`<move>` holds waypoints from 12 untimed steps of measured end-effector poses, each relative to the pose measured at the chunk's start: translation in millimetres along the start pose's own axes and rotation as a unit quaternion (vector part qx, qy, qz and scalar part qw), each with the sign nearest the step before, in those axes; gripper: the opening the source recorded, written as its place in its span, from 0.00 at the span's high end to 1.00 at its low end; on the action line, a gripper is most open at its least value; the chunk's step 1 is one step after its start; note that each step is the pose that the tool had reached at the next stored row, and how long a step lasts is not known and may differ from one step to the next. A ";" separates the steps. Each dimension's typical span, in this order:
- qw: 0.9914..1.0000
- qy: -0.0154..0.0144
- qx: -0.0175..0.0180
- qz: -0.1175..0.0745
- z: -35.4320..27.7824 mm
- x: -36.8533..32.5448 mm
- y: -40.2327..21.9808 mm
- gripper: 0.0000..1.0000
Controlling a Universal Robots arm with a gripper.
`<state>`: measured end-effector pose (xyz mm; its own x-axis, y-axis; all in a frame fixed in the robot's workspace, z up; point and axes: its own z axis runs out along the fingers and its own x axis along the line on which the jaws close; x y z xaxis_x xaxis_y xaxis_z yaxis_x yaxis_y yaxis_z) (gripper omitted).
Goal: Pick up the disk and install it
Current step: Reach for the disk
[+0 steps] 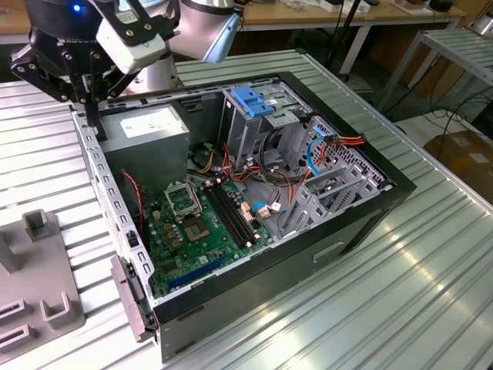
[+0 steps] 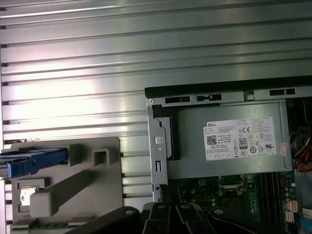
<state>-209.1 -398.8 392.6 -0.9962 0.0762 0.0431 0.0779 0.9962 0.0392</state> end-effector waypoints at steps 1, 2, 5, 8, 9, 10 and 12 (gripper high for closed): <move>1.000 0.000 0.000 0.000 0.1 2.1 -0.1 0.90; 1.000 0.000 0.000 0.000 0.2 3.7 -0.3 0.90; 1.000 0.001 0.000 0.000 0.5 11.1 -0.9 0.90; 1.000 0.001 0.000 0.000 0.9 19.2 -1.5 0.90; 1.000 0.002 0.000 0.000 1.3 26.6 -2.1 0.90; 1.000 0.002 0.000 0.000 1.5 30.6 -2.4 0.90; 1.000 0.002 0.000 0.000 1.9 37.9 -3.0 0.90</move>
<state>-247.2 -398.8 392.3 -0.9959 0.0762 0.0479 0.0781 0.9962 0.0388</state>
